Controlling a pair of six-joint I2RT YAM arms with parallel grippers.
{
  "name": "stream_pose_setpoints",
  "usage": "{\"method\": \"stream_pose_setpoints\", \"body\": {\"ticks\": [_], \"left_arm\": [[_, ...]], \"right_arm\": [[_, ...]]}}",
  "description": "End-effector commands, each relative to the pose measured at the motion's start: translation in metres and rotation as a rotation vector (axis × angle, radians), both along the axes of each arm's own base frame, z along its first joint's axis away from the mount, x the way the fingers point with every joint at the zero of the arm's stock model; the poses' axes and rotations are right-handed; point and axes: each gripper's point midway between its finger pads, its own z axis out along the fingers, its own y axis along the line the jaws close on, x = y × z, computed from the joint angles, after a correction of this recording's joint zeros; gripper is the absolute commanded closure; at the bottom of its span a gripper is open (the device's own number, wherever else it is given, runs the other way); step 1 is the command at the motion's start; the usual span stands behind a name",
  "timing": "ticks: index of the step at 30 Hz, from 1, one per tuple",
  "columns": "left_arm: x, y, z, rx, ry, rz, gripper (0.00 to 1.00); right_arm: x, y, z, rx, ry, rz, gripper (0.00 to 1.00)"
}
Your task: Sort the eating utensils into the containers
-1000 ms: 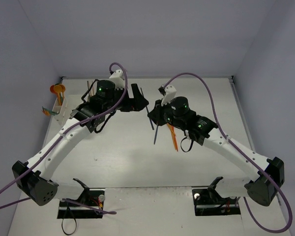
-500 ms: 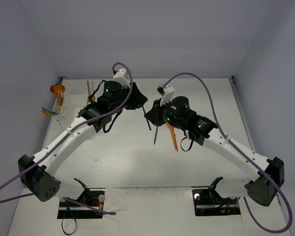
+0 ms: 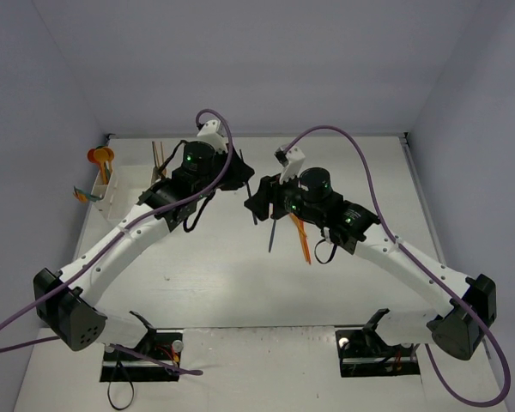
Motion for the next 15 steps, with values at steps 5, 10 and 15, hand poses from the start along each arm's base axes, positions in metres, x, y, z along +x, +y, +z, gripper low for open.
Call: {"method": "stream_pose_setpoints", "body": {"ticks": [5, 10, 15], "left_arm": [[0.035, 0.080, 0.032, 0.141, -0.160, 0.194, 1.00], [0.076, 0.172, 0.047, 0.332, -0.247, 0.408, 1.00], [0.118, 0.233, 0.056, 0.480, -0.325, 0.573, 1.00]], "right_arm": [[0.006, -0.011, 0.021, 0.052, -0.072, -0.046, 0.24], [0.010, -0.033, -0.003, -0.014, -0.038, -0.101, 0.21], [0.012, -0.049, -0.019, -0.049, -0.005, -0.120, 0.21]]}}
